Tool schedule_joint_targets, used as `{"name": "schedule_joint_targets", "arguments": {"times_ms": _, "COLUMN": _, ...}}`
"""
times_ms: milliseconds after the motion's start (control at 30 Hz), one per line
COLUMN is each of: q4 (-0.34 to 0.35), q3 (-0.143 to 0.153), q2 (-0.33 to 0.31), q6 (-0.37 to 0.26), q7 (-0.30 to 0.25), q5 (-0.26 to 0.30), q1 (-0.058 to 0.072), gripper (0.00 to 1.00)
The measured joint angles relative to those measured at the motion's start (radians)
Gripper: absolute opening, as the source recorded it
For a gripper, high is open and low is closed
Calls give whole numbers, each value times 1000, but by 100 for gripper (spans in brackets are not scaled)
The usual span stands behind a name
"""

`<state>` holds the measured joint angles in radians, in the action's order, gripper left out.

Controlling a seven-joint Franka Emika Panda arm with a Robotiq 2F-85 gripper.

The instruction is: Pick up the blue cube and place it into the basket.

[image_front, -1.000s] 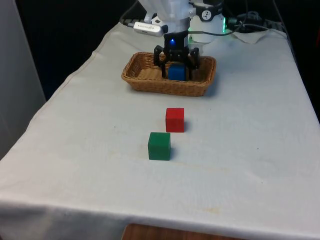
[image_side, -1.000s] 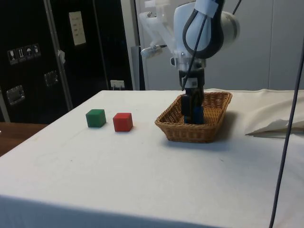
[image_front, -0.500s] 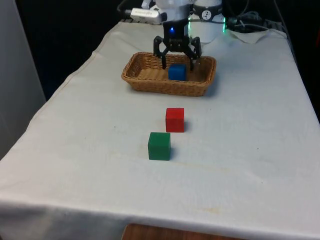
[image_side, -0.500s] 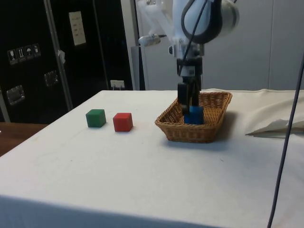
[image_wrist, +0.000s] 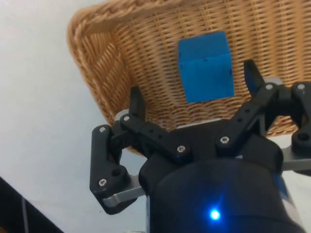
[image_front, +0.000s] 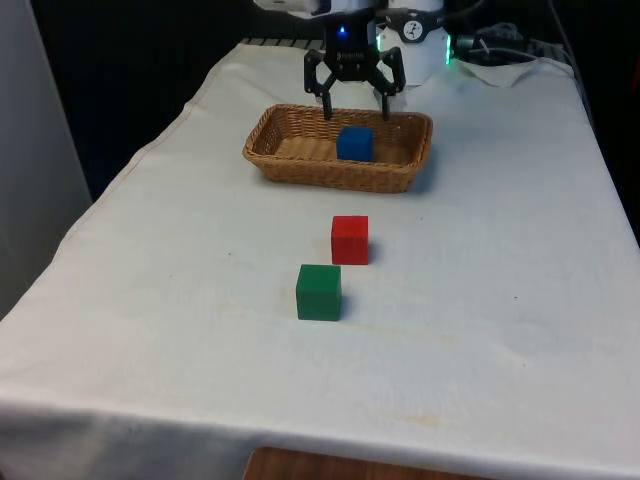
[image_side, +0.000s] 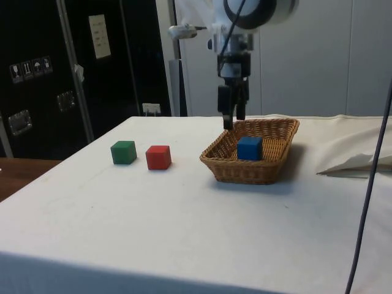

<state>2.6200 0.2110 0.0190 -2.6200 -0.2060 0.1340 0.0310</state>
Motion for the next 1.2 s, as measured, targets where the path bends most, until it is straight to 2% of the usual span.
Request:
{"name": "schedule_joint_targets", "arguments": {"times_ms": 167, "q4": -56, "q3": -4, "q2": -2, "q6": 52, "q7": -3, "q5": 0, "q1": 1, "gripper": 100}}
{"name": "schedule_joint_targets", "arguments": {"times_ms": 333, "q4": -96, "q3": -5, "q2": -14, "q6": 77, "q7": -5, "q5": 0, "q1": 1, "gripper": 100}}
{"name": "schedule_joint_targets", "arguments": {"times_ms": 533, "q4": -185, "q3": -6, "q2": -62, "q6": 120, "q7": -8, "q5": 0, "q1": 1, "gripper": 100}}
{"name": "schedule_joint_targets", "arguments": {"times_ms": 867, "q4": -279, "q3": -6, "q2": -115, "q6": 154, "q7": -12, "q5": 1, "q1": 1, "gripper": 100}}
{"name": "schedule_joint_targets", "arguments": {"times_ms": 1067, "q4": -367, "q3": -4, "q2": -160, "q6": 190, "q7": -17, "q5": 1, "q1": -1, "gripper": 100}}
{"name": "schedule_joint_targets", "arguments": {"times_ms": 1167, "q4": -377, "q3": -3, "q2": -165, "q6": 194, "q7": -18, "q5": 1, "q1": -2, "gripper": 100}}
{"name": "schedule_joint_targets", "arguments": {"times_ms": 1200, "q4": -401, "q3": -2, "q2": -177, "q6": 205, "q7": -19, "q5": 1, "q1": -3, "gripper": 100}}
